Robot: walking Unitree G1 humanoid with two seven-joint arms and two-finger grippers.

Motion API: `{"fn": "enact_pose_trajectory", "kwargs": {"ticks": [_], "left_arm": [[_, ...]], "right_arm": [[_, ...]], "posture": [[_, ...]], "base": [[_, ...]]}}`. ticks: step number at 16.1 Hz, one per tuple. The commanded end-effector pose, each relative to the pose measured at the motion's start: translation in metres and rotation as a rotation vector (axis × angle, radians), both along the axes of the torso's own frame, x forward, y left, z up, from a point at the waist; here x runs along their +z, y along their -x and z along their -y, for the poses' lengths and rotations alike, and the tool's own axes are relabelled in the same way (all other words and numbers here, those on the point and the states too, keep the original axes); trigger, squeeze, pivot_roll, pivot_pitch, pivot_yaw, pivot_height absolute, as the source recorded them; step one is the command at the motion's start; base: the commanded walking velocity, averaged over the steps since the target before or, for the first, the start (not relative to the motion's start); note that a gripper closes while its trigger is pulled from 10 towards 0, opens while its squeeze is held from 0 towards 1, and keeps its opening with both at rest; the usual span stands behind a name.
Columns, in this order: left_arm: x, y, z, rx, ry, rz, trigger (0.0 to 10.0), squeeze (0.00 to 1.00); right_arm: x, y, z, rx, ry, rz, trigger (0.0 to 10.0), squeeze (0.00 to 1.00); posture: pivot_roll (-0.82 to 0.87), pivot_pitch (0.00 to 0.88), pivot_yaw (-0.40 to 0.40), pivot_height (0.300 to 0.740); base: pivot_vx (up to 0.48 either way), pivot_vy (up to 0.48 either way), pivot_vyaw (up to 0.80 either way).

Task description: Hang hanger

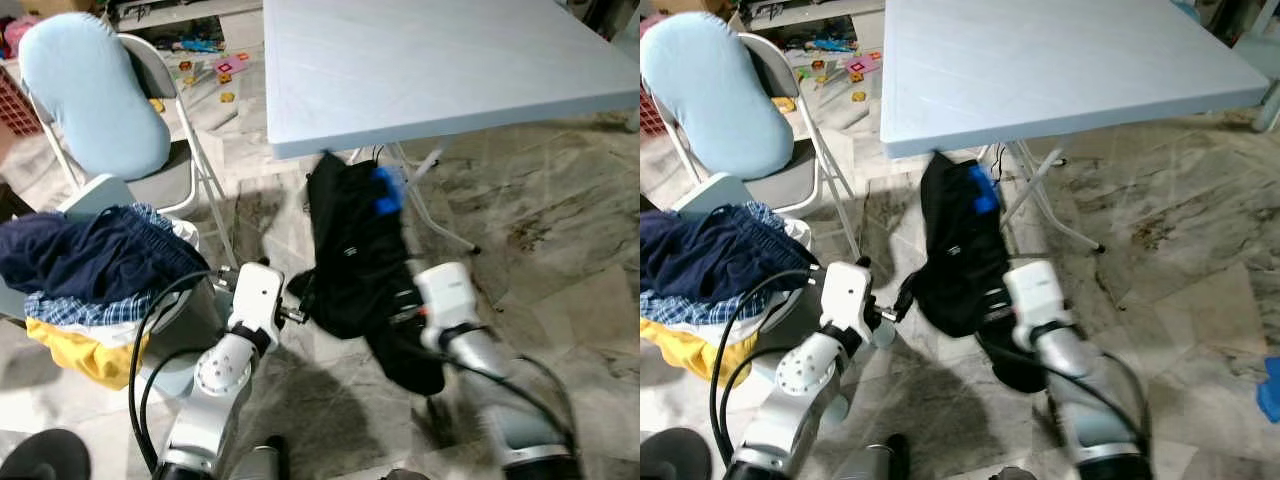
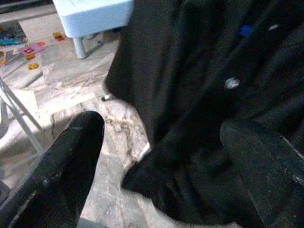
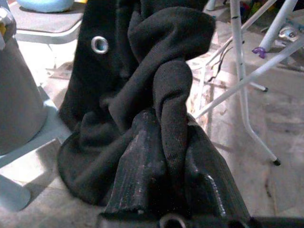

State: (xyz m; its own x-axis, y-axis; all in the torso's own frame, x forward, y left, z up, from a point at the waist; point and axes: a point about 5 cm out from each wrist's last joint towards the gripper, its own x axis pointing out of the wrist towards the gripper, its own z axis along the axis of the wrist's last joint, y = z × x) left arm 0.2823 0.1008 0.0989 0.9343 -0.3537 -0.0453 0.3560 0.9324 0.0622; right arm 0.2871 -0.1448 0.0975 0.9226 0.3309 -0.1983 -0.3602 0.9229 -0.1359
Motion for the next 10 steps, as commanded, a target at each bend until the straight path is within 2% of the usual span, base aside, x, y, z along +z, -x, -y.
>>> {"fn": "enact_pose_trajectory", "kwargs": {"ticks": [1,4,10], "left_arm": [[-0.001,-0.003,-0.011,0.025,-0.007,-0.001,10.0,0.0],[0.0,-0.005,-0.008,-0.001,0.009,-0.003,10.0,0.0],[0.005,-0.002,0.002,-0.062,0.052,0.015,10.0,0.0]], "right_arm": [[0.015,0.0,-0.01,0.078,-0.037,0.05,10.0,0.0],[0.02,0.006,-0.011,0.171,-0.054,0.048,10.0,0.0],[0.018,0.012,-0.026,0.198,-0.058,0.048,10.0,0.0]], "posture": [[-0.08,0.163,0.019,0.74],[-0.08,0.16,0.019,0.74],[-0.08,0.164,0.026,0.74]], "base": [[0.0,0.0,0.0],[0.0,0.0,0.0],[0.0,0.0,0.0]]}}
